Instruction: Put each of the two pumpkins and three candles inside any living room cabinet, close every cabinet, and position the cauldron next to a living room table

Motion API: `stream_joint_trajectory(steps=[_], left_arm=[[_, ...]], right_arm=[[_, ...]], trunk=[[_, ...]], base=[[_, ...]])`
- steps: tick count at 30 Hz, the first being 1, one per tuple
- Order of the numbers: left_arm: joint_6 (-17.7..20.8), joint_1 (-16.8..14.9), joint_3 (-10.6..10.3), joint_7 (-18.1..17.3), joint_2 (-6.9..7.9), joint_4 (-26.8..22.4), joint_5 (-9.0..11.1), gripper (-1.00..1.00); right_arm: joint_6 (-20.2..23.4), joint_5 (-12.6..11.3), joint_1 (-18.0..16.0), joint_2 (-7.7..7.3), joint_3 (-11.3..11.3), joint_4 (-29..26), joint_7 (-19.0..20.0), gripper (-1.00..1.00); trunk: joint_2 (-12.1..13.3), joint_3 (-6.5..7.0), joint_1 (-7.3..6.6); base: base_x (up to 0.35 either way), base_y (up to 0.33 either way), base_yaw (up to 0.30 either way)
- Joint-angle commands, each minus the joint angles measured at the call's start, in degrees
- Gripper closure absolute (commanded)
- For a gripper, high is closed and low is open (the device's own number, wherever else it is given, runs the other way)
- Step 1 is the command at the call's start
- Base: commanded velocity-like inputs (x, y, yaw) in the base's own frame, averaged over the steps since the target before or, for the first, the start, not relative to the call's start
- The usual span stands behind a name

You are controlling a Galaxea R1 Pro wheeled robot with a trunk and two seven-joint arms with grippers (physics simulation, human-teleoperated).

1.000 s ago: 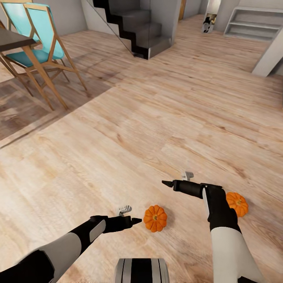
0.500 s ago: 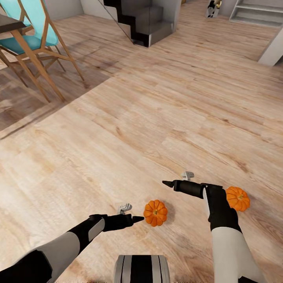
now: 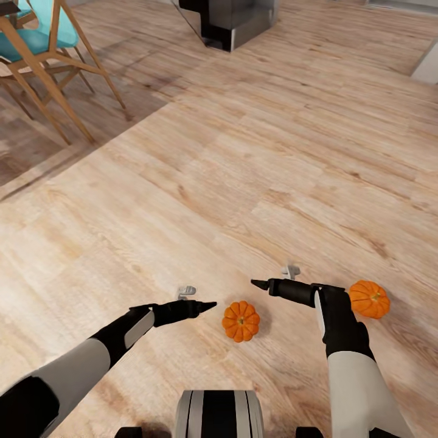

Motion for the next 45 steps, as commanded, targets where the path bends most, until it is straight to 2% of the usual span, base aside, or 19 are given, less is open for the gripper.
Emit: stream_joint_trajectory(steps=[1, 4, 7, 10, 28, 34, 45], left_arm=[[-0.69, -0.03, -0.07, -0.07, 0.24, 0.93, 0.03, -1.0], [-2.99, -0.03, -0.2, -0.19, 0.48, 3.08, 0.01, -1.0], [-3.71, 0.06, -0.34, -0.22, 0.51, 3.98, 0.04, -1.0], [-4.03, 0.09, -0.48, -0.23, -0.12, 6.11, -0.03, -1.0], [-4.02, 0.08, -0.73, -0.23, -0.53, 6.48, -0.08, -1.0], [-4.39, 1.27, -0.79, -0.32, -0.53, 5.8, -0.13, -1.0], [-7.65, 1.96, -0.9, -0.24, -0.43, 5.5, -0.14, -1.0]], right_arm=[[0.02, -0.02, 0.0, 0.01, 0.0, 0.0, 0.06, -1.0], [-0.01, -0.02, 0.0, 0.17, 0.05, 0.0, 0.11, -1.0], [-0.02, -0.01, 0.01, 0.2, 0.08, 0.0, 0.12, -1.0], [-0.02, -0.01, 0.02, 0.11, 0.03, 0.0, 0.13, -1.0], [0.06, -0.01, 0.0, 0.05, 0.08, -0.08, 0.13, -1.0], [0.52, -0.1, -0.09, -0.01, -0.04, -0.47, 1.14, -1.0], [0.5, -0.02, -0.09, -0.03, -0.01, -0.61, 3.53, -1.0]], trunk=[[-0.02, -0.23, 0.02], [-0.06, -0.89, 0.1], [-0.1, -1.56, 0.18], [-0.14, -2.22, 0.25], [-0.38, -6.21, 0.72], [-0.38, -6.2, 0.72], [-0.38, -6.2, 0.72]], base=[[0.0, 0.0, 0.0], [0.0, 0.0, 0.0], [0.0, 0.0, 0.0], [0.0, 0.0, 0.0], [0.0, 0.0, 0.0], [0.015, 0.0, 0.0], [0.043, -0.036, 0.0]])
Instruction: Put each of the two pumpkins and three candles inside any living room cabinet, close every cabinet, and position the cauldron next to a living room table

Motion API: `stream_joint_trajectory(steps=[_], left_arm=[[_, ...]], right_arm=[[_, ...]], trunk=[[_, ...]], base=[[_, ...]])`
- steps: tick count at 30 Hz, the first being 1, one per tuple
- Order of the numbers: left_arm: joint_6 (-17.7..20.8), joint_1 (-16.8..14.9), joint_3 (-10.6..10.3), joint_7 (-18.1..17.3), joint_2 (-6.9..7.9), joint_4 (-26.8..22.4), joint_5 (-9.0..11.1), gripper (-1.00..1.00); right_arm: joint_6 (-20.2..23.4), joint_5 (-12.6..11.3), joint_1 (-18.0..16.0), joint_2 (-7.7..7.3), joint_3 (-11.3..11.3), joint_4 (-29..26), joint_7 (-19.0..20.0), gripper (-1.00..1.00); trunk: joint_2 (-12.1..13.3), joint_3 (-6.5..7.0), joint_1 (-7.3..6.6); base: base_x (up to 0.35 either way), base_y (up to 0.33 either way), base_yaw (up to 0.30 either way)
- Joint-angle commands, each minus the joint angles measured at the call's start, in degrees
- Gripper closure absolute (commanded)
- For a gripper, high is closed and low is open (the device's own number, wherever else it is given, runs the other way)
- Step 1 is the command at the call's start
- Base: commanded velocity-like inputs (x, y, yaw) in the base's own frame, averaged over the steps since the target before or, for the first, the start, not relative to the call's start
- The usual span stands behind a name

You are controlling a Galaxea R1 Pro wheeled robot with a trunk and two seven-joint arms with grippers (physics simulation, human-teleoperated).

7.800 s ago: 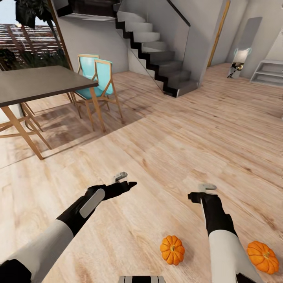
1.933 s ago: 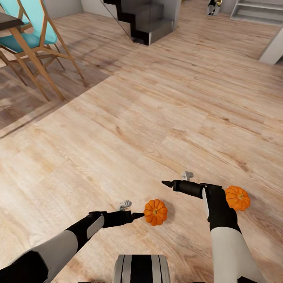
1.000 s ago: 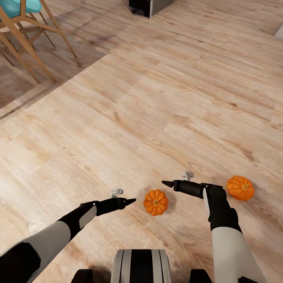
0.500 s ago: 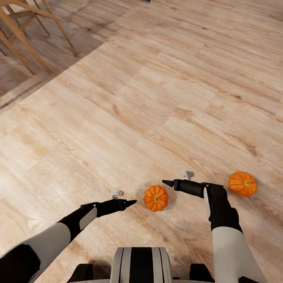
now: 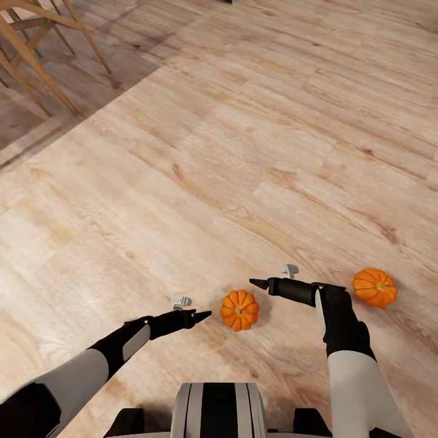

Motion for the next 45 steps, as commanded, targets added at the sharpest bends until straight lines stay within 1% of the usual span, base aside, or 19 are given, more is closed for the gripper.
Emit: stream_joint_trajectory(steps=[1, 8, 15, 19, 21, 26, 37, 41, 45], left_arm=[[-0.04, 0.0, 0.03, 0.0, 0.03, 0.0, 0.01, -1.0], [-0.13, 0.01, 0.07, 0.04, 0.15, -0.01, 0.01, -1.0], [-0.26, 0.01, 0.12, 0.2, 0.17, 0.03, 0.01, -1.0], [-2.03, 0.01, 0.05, 0.24, 0.11, 0.1, 0.0, -1.0], [-2.29, 0.01, 0.01, 0.26, 0.07, 0.16, -0.05, -1.0], [-2.47, 0.05, 0.06, 0.27, 0.12, 0.18, 0.0, -1.0], [-2.53, 0.17, 0.07, 0.48, -0.06, 0.65, -0.05, -1.0], [-2.59, 0.18, 0.07, 1.2, -0.1, 0.85, -0.07, -1.0], [-3.23, 0.25, 0.07, 3.7, -0.18, 0.99, -0.04, -1.0]], right_arm=[[0.0, 0.0, 0.0, 0.01, -0.01, 0.0, 0.01, -1.0], [0.0, 0.0, 0.0, 0.01, -0.01, 0.0, 0.03, -1.0], [0.0, 0.0, 0.0, 0.02, -0.01, 0.0, 0.03, -1.0], [0.0, 0.0, 0.0, 0.02, -0.02, 0.0, 0.03, -1.0], [0.0, 0.0, 0.0, 0.02, -0.01, 0.0, 0.03, -1.0], [0.0, 0.0, 0.0, 0.02, -0.02, 0.0, 0.03, -1.0], [0.0, 0.0, 0.0, -0.05, -0.07, 0.0, 0.03, -1.0], [0.0, 0.0, 0.0, -0.06, -0.08, 0.0, 0.03, -1.0], [0.0, 0.0, 0.0, -0.07, -0.05, 0.0, 0.03, -1.0]], trunk=[[0.0, 0.0, 0.0], [0.0, 0.0, 0.0], [0.0, 0.0, 0.0], [0.0, 0.0, 0.0], [0.0, 0.0, 0.0], [0.0, 0.0, 0.0], [0.0, 0.0, 0.0], [0.0, 0.0, 0.0], [0.0, 0.0, 0.0]], base=[[0.052, -0.03, 0.0], [0.014, -0.008, 0.0], [0.111, -0.086, 0.0], [0.027, -0.056, 0.0], [0.057, -0.23, 0.0], [0.04, -0.14, 0.0], [0.004, -0.013, 0.0], [0.0, 0.0, 0.0], [0.0, 0.0, 0.0]])
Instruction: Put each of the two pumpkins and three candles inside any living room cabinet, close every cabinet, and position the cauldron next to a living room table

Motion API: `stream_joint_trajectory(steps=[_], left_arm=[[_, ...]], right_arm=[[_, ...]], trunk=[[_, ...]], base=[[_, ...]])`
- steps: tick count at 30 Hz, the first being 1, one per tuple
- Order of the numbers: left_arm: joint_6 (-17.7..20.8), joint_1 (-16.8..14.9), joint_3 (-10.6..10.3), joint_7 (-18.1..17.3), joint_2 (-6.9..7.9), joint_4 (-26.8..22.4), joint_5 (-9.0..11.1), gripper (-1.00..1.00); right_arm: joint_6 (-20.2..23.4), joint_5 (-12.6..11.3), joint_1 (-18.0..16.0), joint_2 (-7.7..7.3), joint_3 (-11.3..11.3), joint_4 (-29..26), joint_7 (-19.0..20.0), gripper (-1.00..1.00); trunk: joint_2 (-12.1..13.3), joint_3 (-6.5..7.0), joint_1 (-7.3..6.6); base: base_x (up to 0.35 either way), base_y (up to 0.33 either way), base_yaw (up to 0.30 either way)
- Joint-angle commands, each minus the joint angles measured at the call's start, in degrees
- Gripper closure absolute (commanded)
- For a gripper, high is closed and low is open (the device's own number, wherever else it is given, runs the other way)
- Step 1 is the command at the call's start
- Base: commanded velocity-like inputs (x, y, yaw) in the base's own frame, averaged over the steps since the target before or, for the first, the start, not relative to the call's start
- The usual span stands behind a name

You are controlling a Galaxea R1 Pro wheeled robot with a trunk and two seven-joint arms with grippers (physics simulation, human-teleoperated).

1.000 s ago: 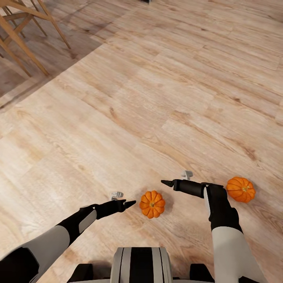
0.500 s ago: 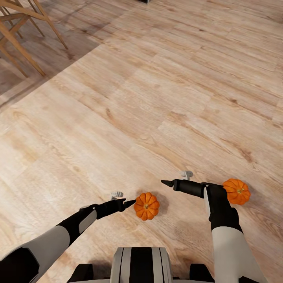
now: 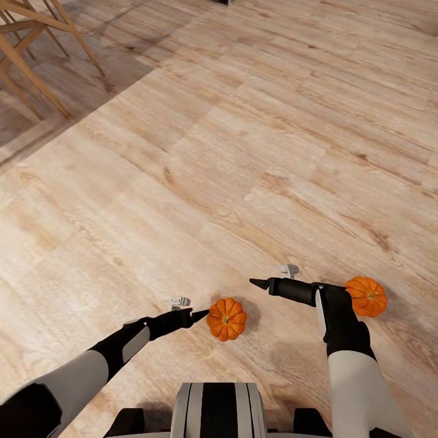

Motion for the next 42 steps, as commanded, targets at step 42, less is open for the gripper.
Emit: stream_joint_trajectory(steps=[42], left_arm=[[-0.69, 0.03, -5.54, 13.46, -4.22, 0.16, 0.23, -1.0]], right_arm=[[0.44, 0.0, 0.0, 0.09, 0.06, 0.0, -0.09, -1.0]], trunk=[[0.0, 0.0, 0.0]], base=[[0.0, 0.0, 0.0]])
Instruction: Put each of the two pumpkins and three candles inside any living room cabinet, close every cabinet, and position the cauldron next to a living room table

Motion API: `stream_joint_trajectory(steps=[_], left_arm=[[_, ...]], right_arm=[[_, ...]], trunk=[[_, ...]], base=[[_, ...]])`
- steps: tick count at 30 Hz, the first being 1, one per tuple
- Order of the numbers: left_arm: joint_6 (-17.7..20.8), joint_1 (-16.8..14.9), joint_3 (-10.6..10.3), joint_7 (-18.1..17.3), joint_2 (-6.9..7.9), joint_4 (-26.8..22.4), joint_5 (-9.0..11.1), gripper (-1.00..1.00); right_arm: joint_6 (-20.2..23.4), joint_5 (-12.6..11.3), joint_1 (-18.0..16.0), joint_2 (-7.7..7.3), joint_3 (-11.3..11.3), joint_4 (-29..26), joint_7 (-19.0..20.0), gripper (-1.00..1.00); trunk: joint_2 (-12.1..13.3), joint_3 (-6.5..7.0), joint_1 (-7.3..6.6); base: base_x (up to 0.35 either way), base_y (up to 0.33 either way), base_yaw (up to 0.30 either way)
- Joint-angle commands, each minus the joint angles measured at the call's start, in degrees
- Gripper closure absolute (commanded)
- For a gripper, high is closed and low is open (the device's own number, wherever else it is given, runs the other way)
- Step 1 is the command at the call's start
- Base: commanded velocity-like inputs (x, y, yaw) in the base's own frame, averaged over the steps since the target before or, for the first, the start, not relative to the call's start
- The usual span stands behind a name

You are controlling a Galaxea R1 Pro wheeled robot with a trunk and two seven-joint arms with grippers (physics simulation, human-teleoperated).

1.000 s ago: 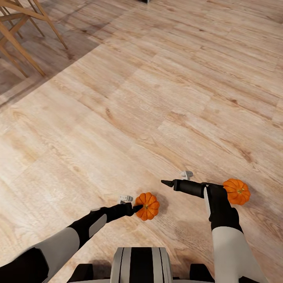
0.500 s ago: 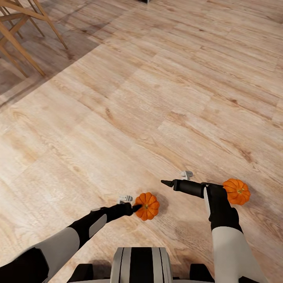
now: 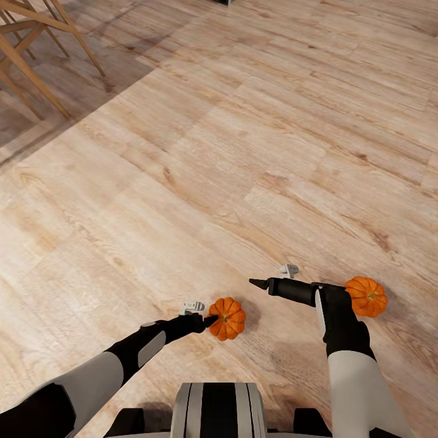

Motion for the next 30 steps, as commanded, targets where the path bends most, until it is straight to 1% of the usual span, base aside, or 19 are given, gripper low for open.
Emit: stream_joint_trajectory(steps=[1, 8, 12, 20, 27, 30], left_arm=[[-0.05, 0.01, 0.01, 1.73, 0.0, 0.17, -0.42, -1.0], [0.0, 0.01, 0.01, 1.79, -0.45, 0.17, -0.55, -1.0], [-0.01, 0.01, -0.01, 2.12, -1.35, 0.15, -0.57, -1.0], [0.04, 0.01, -0.08, 2.18, -1.43, 0.16, -0.6, -1.0], [0.04, 0.01, -0.07, 2.18, -1.46, 0.17, -0.6, -1.0], [0.11, 0.01, -0.07, 2.11, -1.46, 0.17, -0.6, -1.0]], right_arm=[[0.01, 0.0, 0.0, 0.0, 0.0, 0.0, 0.0, -1.0], [0.06, 0.0, 0.0, 0.0, 0.0, 0.0, 0.0, -1.0], [0.08, 0.06, 0.0, 0.0, 0.07, 0.01, 0.0, -1.0], [0.07, 0.01, 0.0, 0.0, 0.09, 0.01, 0.0, -1.0], [0.05, 0.01, 0.0, 0.01, 0.06, 0.0, 0.04, -1.0], [0.13, 0.01, 0.0, 0.0, 0.11, 0.03, 0.08, -1.0]], trunk=[[0.0, 0.0, 0.01], [0.0, 0.0, 0.01], [0.0, 0.04, 0.01], [0.0, 0.24, 0.01], [0.0, 0.26, 0.01], [0.0, 0.37, 0.01]], base=[[0.0, 0.0, 0.0], [0.0, 0.0, -0.011], [0.0, 0.0, -0.141], [0.0, 0.0, -0.089], [0.0, 0.0, -0.011], [0.0, 0.0, -0.139]])
